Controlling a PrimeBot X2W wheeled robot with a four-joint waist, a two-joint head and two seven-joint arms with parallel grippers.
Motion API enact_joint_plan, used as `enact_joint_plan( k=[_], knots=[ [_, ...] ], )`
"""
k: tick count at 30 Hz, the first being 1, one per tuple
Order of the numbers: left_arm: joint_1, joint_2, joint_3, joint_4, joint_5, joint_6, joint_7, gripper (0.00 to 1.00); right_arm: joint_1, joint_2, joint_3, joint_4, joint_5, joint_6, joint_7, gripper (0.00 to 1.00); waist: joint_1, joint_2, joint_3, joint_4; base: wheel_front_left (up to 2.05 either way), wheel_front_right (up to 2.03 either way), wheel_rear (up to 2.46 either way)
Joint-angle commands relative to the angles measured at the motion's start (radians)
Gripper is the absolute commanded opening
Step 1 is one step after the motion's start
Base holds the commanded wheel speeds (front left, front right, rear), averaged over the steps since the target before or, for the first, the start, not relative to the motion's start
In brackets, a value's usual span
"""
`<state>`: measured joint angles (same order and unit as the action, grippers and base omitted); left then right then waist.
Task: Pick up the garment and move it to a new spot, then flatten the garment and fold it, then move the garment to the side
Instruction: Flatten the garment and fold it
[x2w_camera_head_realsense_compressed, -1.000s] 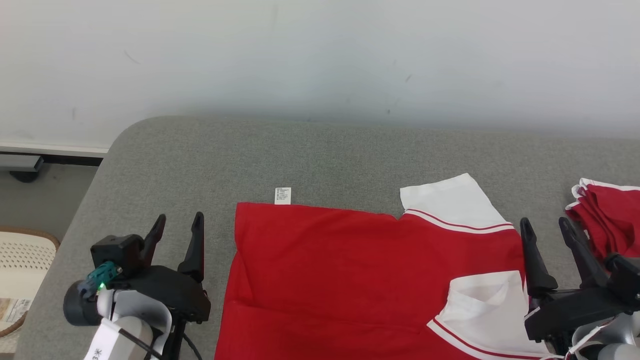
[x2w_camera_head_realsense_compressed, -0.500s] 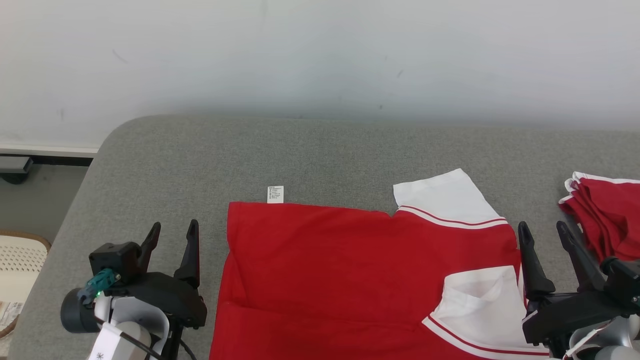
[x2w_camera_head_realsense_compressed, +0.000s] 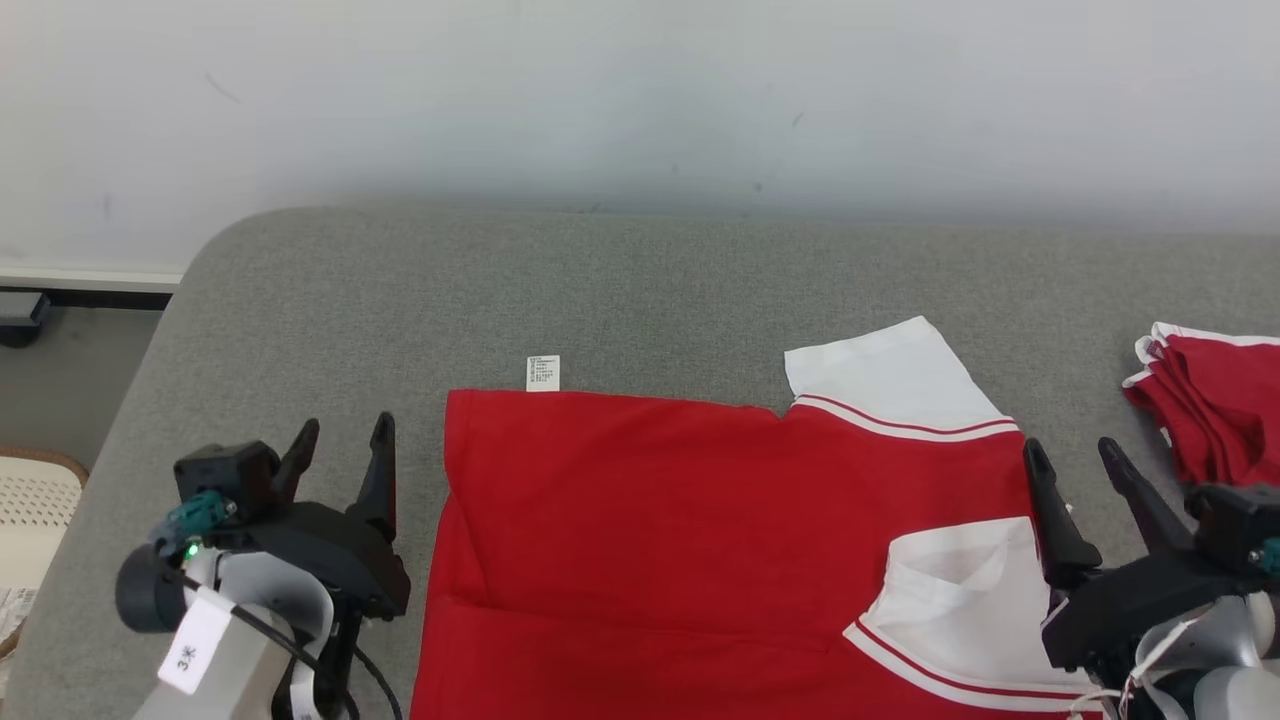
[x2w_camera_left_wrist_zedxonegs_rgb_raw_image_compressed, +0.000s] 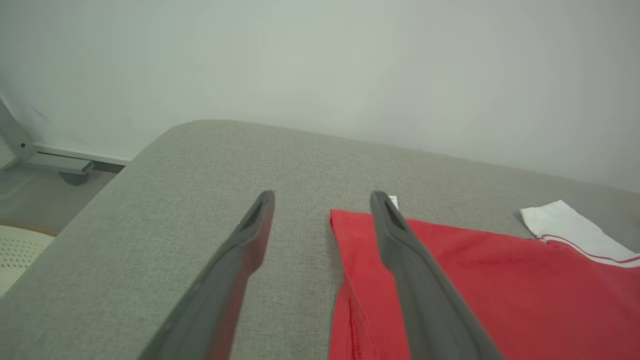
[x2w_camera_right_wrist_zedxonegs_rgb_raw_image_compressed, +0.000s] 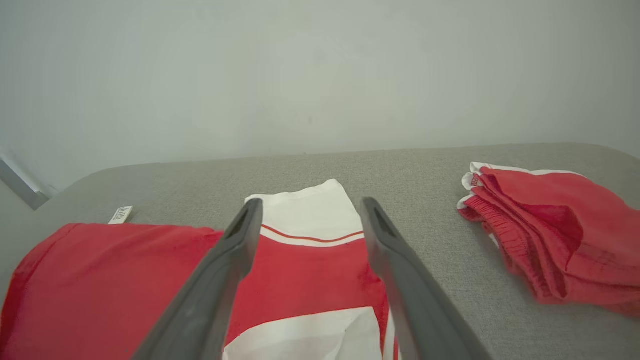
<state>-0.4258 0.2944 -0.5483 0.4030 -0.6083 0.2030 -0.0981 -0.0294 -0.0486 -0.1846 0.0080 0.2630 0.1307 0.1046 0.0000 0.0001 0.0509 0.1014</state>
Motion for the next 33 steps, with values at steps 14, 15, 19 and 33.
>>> enact_joint_plan(
  k=[14,15,19,33],
  knots=[
    [-0.209,-0.006,-0.021,0.015,-0.009,0.07,0.274,1.0,-0.256,-0.004,-0.044,-0.061,-0.115,0.0,0.535,1.0,0.0,-0.0001,0.121,-0.022,0.0,0.0,0.0],
    [-0.228,-0.004,-0.028,0.013,-0.005,0.066,0.295,1.0,-0.28,-0.003,-0.047,-0.068,-0.12,0.0,0.57,1.0,0.0,-0.0001,0.129,-0.021,0.0,0.0,0.0],
    [-0.291,-0.005,-0.043,0.015,-0.006,0.074,0.383,1.0,-0.361,-0.004,-0.042,-0.09,-0.158,0.0,0.689,1.0,0.0,-0.0001,0.17,-0.018,0.0,0.0,0.0],
    [-0.47,-0.013,-0.117,0.038,0.015,0.121,0.68,1.0,-0.647,-0.007,-0.026,-0.017,-0.226,0.0,0.978,1.0,0.0,-0.0001,0.291,0.017,0.0,0.0,0.0]
  ],
)
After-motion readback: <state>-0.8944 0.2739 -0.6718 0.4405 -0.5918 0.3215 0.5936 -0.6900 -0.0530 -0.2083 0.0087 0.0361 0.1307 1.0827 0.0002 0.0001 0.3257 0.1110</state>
